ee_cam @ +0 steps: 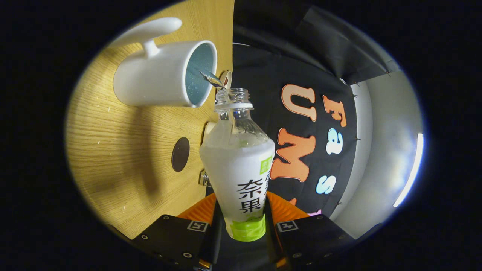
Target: Take the bottle from table, then pour the juice into the cup, finally place the bottle on the coaster
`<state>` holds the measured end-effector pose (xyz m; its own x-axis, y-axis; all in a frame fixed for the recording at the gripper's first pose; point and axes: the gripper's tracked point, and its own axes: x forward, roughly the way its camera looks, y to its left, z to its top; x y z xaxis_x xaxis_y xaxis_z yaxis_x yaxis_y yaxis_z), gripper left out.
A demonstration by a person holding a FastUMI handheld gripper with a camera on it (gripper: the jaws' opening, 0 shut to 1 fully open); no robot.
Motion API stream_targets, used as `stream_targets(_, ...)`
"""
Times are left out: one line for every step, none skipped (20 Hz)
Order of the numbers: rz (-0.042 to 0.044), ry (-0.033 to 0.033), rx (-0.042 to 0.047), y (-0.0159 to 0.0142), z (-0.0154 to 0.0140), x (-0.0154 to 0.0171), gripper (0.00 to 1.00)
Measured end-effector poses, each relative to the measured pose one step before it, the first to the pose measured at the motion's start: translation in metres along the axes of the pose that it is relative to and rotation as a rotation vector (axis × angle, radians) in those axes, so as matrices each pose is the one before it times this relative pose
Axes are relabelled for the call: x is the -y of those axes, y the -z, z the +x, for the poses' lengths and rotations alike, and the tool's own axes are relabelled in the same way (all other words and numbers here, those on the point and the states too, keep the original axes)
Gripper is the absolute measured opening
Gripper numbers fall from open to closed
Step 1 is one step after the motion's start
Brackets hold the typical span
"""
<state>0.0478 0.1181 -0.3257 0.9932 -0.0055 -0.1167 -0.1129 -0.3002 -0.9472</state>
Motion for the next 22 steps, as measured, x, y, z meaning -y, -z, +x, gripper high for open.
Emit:
stream_targets(-0.00700, 0.00395, 0.00139, -0.00014, 0.00072, -0.00010, 0.51)
stream_targets(-0.00243, 0.00167, 0.00176, 0.00068, 0.00039, -0.00024, 0.51)
stream_targets(-0.00371, -0.00019, 0.00056, 0.00091, 0.00149, -0.00023, 0.51)
stream_targets(-0.00429, 0.00048, 0.00142, -0.00002, -0.00044, 0.00044, 0.51)
stream_targets(-0.00677, 0.00047, 0.00199, -0.00041, 0.00041, 0.00032, 0.51)
stream_targets(-0.00734, -0.00001, 0.00243, -0.00015, -0.00029, 0.00042, 0.51)
stream_targets(-0.00590, -0.00030, 0.00311, 0.00061, 0.00137, 0.00049, 0.51)
stream_targets(-0.00578, -0.00357, 0.00271, -0.00018, -0.00017, -0.00011, 0.51)
stream_targets(-0.00452, -0.00098, 0.00135, -0.00005, 0.00060, 0.00078, 0.51)
stream_targets(-0.00716, -0.00119, 0.00303, -0.00011, -0.00019, 0.00022, 0.51)
stream_targets(-0.00719, -0.00075, 0.00108, 0.00136, 0.00170, 0.00080, 0.51)
stream_targets(-0.00333, -0.00189, 0.00248, 0.00089, 0.00034, 0.00005, 0.51)
stream_targets(-0.00323, -0.00296, 0.00144, -0.00114, -0.00008, 0.00011, 0.51)
stream_targets(-0.00525, 0.00220, 0.00131, -0.00065, -0.00083, 0.00096, 0.51)
stream_targets(-0.00434, 0.00083, 0.00244, -0.00022, 0.00058, 0.00023, 0.51)
stream_targets(-0.00624, 0.00194, 0.00229, -0.00071, -0.00031, 0.00068, 0.51)
stream_targets(-0.00738, 0.00033, 0.00281, -0.00014, -0.00034, 0.00052, 0.51)
stream_targets(-0.00686, 0.00015, 0.00239, -0.00076, -0.00047, 0.00084, 0.51)
stream_targets(-0.00685, -0.00203, 0.00370, 0.00009, 0.00080, 0.00027, 0.51)
stream_targets(-0.00738, -0.00184, 0.00422, -0.00041, -0.00071, 0.00030, 0.51)
stream_targets(-0.00966, -0.00082, 0.00341, -0.00029, 0.00041, 0.00130, 0.51)
stream_targets(-0.00847, -0.00062, 0.00280, -0.00047, -0.00034, 0.00118, 0.51)
